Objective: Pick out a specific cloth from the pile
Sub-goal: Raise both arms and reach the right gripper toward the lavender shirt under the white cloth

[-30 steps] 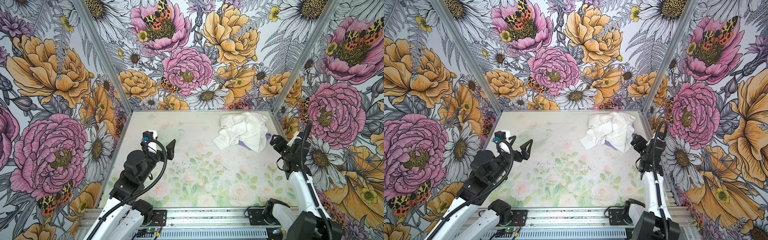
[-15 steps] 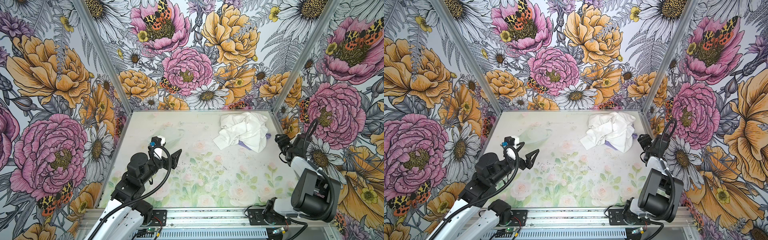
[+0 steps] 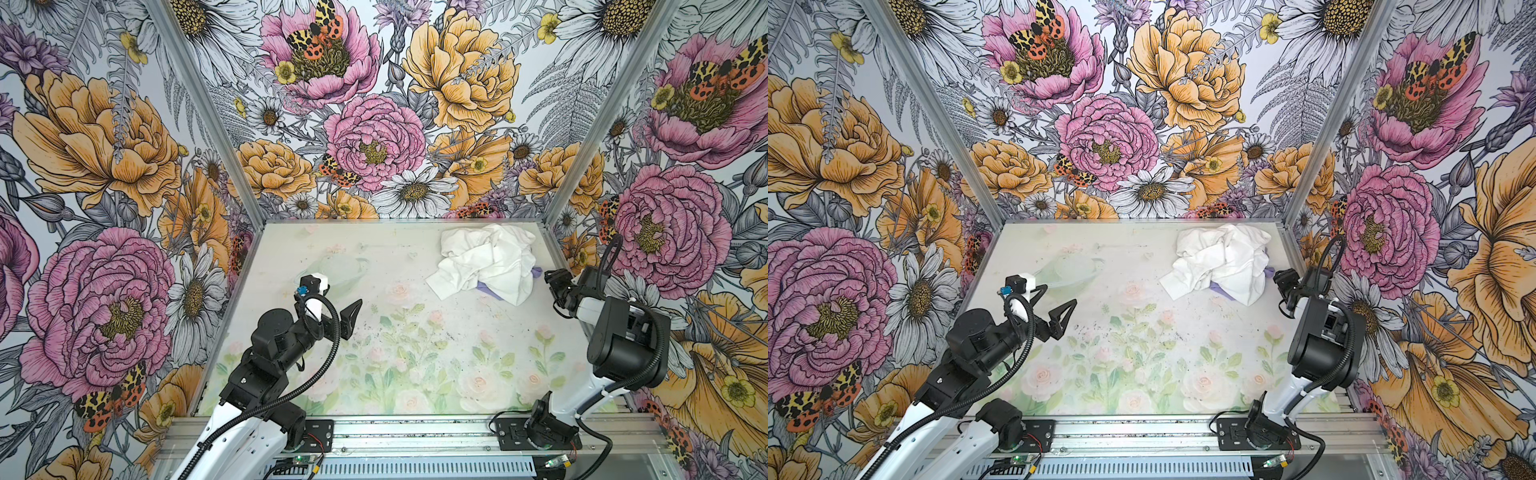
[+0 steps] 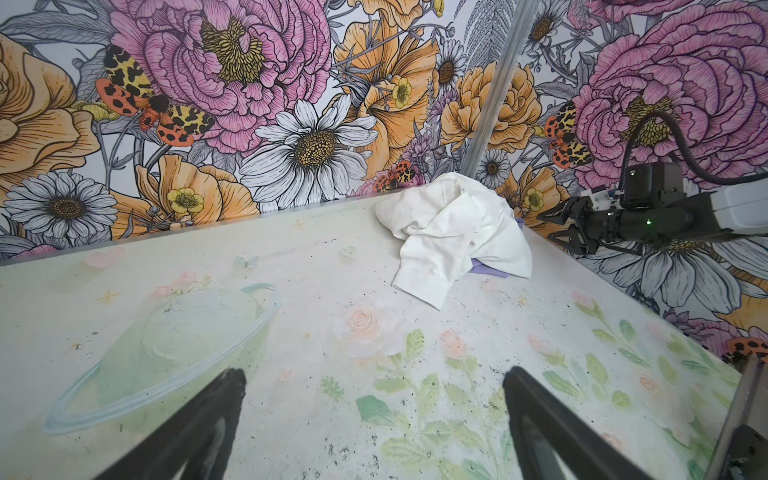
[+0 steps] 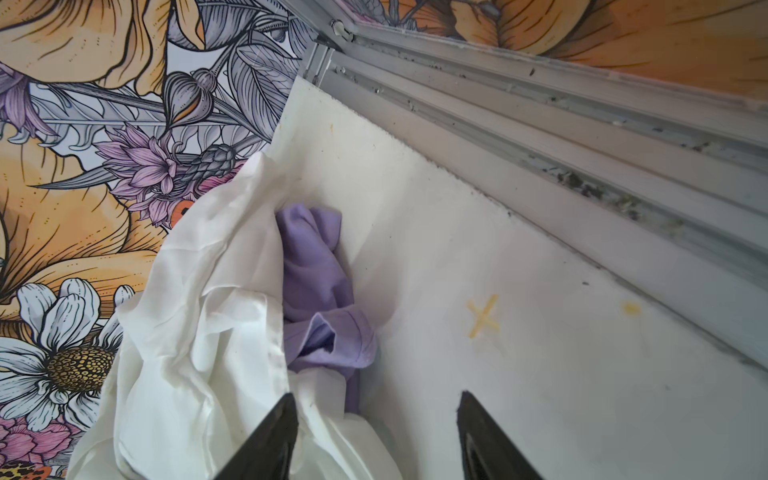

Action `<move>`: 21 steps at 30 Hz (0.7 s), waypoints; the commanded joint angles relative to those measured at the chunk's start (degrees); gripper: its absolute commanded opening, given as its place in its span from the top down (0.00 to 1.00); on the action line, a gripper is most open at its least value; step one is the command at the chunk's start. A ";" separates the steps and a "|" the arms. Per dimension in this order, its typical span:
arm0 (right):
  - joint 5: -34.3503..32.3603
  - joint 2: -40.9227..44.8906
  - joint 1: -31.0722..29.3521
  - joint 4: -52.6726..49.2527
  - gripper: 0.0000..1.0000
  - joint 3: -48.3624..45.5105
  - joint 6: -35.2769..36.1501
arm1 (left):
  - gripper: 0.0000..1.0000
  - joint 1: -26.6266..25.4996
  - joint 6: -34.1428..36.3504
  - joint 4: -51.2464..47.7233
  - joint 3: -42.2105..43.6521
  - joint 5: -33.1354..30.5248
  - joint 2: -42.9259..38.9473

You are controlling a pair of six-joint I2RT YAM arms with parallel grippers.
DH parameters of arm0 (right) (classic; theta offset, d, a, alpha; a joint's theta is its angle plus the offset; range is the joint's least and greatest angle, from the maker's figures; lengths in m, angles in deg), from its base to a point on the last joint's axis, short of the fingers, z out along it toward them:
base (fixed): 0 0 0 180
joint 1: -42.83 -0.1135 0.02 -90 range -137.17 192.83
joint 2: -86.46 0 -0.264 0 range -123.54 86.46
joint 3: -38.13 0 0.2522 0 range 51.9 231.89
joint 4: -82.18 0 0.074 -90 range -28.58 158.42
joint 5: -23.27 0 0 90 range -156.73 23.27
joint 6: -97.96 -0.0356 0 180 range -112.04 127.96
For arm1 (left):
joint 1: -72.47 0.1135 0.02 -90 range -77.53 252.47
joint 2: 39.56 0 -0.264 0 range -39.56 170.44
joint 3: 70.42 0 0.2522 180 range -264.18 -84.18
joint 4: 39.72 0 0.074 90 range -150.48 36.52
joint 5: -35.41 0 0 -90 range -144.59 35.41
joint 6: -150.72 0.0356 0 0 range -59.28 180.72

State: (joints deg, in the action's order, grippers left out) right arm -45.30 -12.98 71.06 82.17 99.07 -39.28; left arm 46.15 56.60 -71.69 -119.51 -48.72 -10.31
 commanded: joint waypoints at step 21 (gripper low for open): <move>3.06 -12.93 -2.65 9.27 0.59 8.32 -3.53 | 0.01 0.84 -0.27 0.11 0.79 1.29 0.50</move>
State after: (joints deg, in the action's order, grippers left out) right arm -42.61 -24.87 68.61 88.75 105.81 -42.25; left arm 46.45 56.58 -71.69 -119.31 -48.70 -10.18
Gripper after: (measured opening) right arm 0.420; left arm 0.986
